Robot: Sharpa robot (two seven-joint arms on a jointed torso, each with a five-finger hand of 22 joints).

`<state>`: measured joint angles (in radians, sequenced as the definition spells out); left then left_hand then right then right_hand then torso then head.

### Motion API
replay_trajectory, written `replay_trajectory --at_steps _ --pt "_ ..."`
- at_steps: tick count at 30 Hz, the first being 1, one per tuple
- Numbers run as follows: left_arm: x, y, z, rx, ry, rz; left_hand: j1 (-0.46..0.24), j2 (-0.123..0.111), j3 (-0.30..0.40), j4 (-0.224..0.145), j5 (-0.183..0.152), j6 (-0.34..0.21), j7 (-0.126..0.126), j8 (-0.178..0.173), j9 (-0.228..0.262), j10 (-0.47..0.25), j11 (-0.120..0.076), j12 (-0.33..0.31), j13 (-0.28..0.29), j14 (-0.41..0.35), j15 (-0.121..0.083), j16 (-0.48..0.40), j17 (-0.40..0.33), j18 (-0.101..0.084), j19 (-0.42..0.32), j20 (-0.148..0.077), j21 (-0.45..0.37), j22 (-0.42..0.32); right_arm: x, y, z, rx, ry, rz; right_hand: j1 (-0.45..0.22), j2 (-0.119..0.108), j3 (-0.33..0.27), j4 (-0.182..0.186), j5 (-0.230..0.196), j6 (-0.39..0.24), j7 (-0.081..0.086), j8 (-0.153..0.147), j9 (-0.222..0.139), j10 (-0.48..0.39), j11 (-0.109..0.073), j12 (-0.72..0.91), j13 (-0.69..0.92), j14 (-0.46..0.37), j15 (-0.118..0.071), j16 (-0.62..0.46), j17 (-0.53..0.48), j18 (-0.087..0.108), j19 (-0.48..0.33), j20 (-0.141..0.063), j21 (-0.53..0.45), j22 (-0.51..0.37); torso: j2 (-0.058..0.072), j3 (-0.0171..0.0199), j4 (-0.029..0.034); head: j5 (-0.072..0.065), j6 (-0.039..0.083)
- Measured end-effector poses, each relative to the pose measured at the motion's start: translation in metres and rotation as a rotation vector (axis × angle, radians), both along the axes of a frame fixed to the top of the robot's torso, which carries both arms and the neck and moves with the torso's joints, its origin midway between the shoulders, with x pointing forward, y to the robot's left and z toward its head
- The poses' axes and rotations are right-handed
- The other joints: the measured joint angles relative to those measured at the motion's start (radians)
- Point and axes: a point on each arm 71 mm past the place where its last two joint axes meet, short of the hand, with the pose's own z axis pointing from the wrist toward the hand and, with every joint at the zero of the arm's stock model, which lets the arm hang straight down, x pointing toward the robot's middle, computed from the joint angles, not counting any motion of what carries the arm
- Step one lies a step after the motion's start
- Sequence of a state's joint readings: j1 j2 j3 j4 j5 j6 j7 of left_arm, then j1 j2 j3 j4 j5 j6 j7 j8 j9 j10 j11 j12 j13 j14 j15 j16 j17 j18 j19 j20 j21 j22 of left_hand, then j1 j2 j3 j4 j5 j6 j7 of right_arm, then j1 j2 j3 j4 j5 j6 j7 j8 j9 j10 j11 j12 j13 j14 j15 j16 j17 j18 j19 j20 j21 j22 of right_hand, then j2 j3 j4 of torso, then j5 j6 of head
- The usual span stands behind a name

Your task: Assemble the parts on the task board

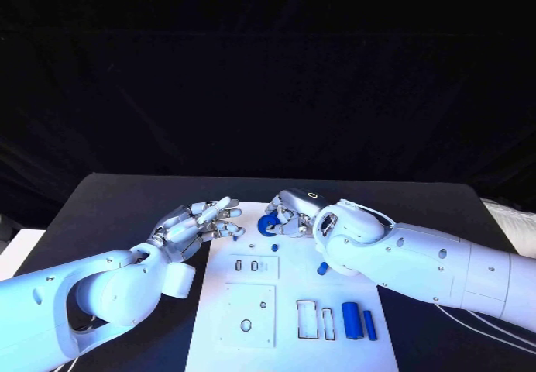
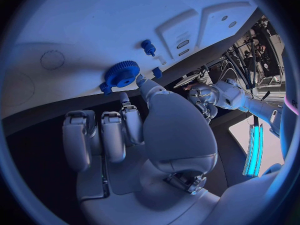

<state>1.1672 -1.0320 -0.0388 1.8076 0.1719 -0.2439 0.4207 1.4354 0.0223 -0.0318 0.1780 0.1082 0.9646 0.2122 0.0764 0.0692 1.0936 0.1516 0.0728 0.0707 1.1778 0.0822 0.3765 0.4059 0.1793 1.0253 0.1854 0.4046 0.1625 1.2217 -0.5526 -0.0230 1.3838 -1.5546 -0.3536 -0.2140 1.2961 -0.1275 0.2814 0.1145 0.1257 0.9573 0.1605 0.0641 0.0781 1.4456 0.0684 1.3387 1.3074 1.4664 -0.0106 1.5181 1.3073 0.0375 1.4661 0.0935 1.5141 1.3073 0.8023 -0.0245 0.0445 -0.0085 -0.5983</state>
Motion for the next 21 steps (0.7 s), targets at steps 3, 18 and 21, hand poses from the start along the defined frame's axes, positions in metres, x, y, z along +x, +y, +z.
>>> replay_trajectory --at_steps 3,18,21 --pt "0.000 0.000 0.000 0.000 0.000 0.000 0.000 0.000 0.000 0.000 0.000 0.000 0.000 0.000 0.000 0.000 0.000 0.000 0.000 0.000 0.000 0.000 0.000 0.000 0.000 0.000 0.000 0.000 0.000 0.000 -0.001 -0.004 0.003 -0.002 -0.004 -0.004 -0.004 0.002 0.000 -0.004 -0.003 0.000 0.000 0.000 0.000 0.000 0.000 0.000 0.000 0.000 0.000 0.000 0.000 0.000 0.000 0.000 0.000 -0.0001 0.0000 0.000 -0.001" --pt "0.001 0.001 0.000 0.002 0.001 0.002 0.000 0.000 0.000 0.000 0.000 0.000 0.000 0.000 0.000 0.000 0.000 0.000 0.000 0.000 0.000 0.000 0.000 0.000 0.000 0.000 0.000 0.000 -0.007 -0.029 0.005 0.039 -0.011 -0.023 -0.025 -0.004 -0.032 0.026 0.000 -0.004 -0.003 0.000 0.002 0.000 0.000 0.000 0.000 0.000 0.000 0.000 0.001 0.000 0.000 0.000 0.000 0.001 -0.001 0.0010 -0.0013 -0.001 0.002" --pt "0.001 0.001 0.000 0.002 0.001 0.003 0.000 0.000 0.000 0.000 0.000 0.000 0.000 0.000 0.000 0.000 0.000 0.000 0.000 0.000 0.000 0.000 0.002 0.000 0.000 0.000 0.000 -0.001 -0.010 -0.049 0.008 0.077 -0.009 -0.039 -0.025 -0.004 -0.033 0.025 0.005 -0.004 -0.003 0.000 0.002 0.000 0.000 0.000 0.000 0.000 0.000 0.000 0.001 0.000 0.000 0.000 0.000 0.001 -0.002 0.0010 -0.0023 -0.004 0.005"
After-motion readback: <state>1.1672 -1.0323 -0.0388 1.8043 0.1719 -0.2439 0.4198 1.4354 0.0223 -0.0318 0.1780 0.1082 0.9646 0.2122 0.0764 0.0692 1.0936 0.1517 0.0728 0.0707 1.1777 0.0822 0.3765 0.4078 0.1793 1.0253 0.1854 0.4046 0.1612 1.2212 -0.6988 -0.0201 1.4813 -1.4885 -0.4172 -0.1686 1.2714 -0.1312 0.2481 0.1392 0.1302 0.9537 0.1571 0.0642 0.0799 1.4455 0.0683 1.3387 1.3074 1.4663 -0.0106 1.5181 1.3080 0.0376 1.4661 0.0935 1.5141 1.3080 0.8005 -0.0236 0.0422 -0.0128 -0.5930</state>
